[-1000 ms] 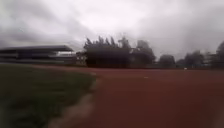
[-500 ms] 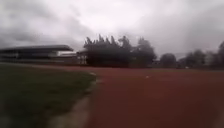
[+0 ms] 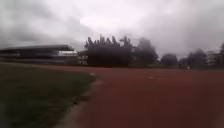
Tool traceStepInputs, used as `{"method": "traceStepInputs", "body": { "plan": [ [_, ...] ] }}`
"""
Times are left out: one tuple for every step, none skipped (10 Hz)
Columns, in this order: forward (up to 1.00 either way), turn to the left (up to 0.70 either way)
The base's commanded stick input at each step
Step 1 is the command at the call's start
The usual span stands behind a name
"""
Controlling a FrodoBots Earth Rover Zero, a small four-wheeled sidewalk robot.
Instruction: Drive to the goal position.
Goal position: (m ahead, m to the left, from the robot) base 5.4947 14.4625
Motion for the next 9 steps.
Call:
{"method": "traceStepInputs", "body": {
  "plan": [
    [0.7,0.0],
    [0.7,0.0],
    [0.7,0.0],
    [0.7,0.0],
    [0.7,0.0],
    [0.7,0.0],
    [0.7,0.0],
    [0.7,0.0],
    [0.7,0.0]
  ]
}}
